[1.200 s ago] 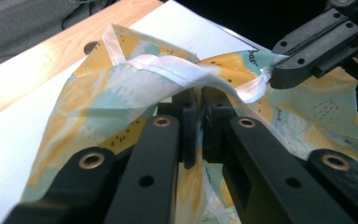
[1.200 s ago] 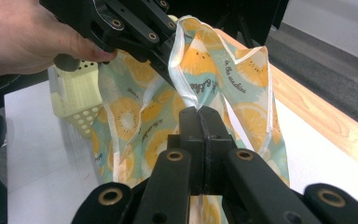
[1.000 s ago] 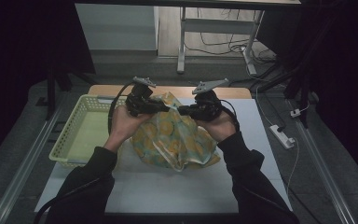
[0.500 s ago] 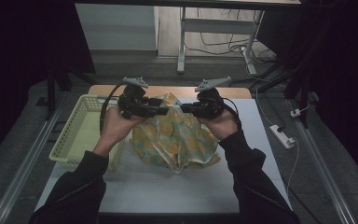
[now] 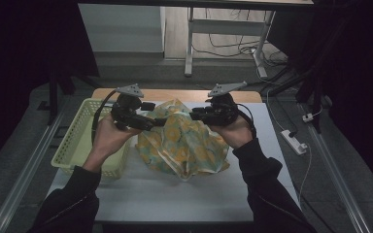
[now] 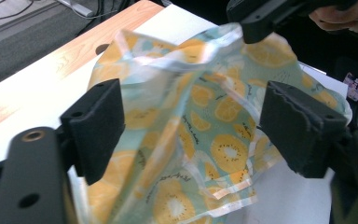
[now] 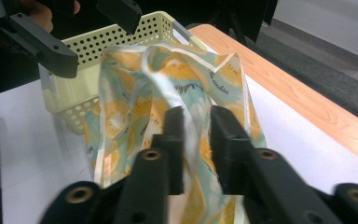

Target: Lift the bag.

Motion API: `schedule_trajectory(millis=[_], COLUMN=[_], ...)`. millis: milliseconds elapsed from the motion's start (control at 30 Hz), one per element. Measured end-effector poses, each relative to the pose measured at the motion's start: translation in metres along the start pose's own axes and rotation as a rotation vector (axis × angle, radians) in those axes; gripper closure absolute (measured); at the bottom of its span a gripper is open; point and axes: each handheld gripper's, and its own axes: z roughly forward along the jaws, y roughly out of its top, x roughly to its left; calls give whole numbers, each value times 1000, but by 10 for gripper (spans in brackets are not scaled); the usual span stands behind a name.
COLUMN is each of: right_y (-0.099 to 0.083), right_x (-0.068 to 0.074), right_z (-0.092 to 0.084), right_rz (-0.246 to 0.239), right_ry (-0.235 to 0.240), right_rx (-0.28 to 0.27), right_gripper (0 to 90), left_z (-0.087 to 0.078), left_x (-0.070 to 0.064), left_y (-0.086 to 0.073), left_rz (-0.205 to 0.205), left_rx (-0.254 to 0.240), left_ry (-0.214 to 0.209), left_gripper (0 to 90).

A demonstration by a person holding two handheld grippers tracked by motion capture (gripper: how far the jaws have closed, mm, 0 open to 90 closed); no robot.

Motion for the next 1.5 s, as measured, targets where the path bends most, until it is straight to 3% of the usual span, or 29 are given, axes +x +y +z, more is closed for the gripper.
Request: schedule_trajectory(millis=[200,500,867,1333,1500], right_y=[-6,-15,-28,-48,-55], right_x=[2,9,16,26,30], right_z=[2,4,-1,-10,-17], right_rz=[16,39,87,76,78], right_ry=[6,18,1,-9,-20], right_rx=[11,5,-23,-20,-36], right_gripper=[539,347,107,14,1], left_z=[2,5,1,-10,-13], left_x=[1,-1,-3,-15,-19], left_y=[-12,-34,-63,-86,-96], left_rz=[11,4,-43,-79,-91], left_rx=[35,27,5,3,23], left_ry=[7,8,13,42,47], left_gripper=[116,4,0,0,0])
